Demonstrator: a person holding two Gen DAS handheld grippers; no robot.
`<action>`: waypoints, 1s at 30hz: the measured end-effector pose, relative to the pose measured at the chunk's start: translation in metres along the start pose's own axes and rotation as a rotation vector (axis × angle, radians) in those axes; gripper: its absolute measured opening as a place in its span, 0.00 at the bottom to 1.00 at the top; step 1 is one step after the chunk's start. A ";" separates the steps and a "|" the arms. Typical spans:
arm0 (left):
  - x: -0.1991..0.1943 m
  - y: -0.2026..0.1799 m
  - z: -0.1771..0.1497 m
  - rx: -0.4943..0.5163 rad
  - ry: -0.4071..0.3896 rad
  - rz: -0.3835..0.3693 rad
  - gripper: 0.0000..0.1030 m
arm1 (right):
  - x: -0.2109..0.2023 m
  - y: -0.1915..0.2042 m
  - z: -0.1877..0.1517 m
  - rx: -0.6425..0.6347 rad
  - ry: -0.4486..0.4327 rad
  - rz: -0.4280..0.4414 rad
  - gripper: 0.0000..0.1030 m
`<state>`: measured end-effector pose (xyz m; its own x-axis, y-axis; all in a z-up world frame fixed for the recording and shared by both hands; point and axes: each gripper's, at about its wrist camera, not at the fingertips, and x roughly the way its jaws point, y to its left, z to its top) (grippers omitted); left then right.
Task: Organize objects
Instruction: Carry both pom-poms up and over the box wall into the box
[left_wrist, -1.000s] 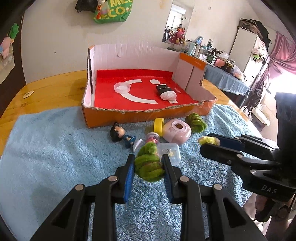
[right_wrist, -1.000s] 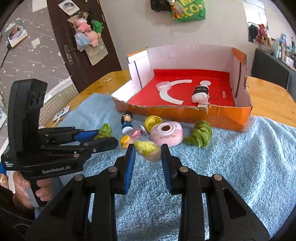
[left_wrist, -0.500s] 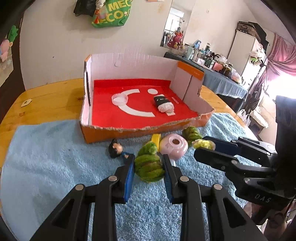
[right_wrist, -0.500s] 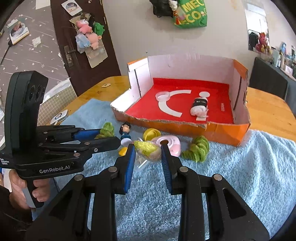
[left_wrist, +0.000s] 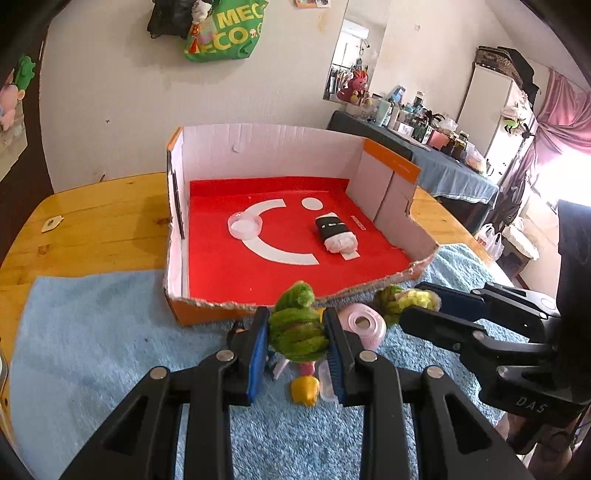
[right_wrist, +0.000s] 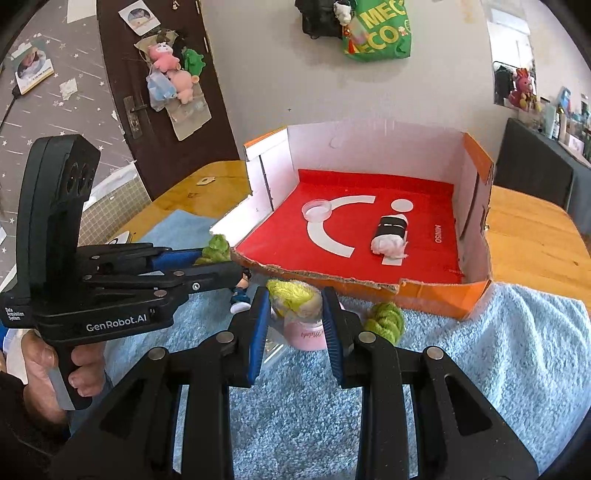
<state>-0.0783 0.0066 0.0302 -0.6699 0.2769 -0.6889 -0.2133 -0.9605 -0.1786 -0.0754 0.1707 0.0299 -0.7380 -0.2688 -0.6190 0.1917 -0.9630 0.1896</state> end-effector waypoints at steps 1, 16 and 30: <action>0.000 0.001 0.002 -0.001 -0.001 0.001 0.29 | 0.001 -0.001 0.001 0.002 0.003 0.000 0.26; 0.012 0.003 0.028 0.004 -0.006 0.007 0.29 | 0.015 -0.020 0.024 0.012 0.027 0.001 0.26; 0.038 0.006 0.048 0.018 0.040 0.008 0.29 | 0.046 -0.040 0.048 0.007 0.115 -0.016 0.26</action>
<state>-0.1390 0.0129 0.0372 -0.6428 0.2673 -0.7179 -0.2205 -0.9620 -0.1608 -0.1479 0.1983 0.0306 -0.6617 -0.2542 -0.7054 0.1758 -0.9672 0.1836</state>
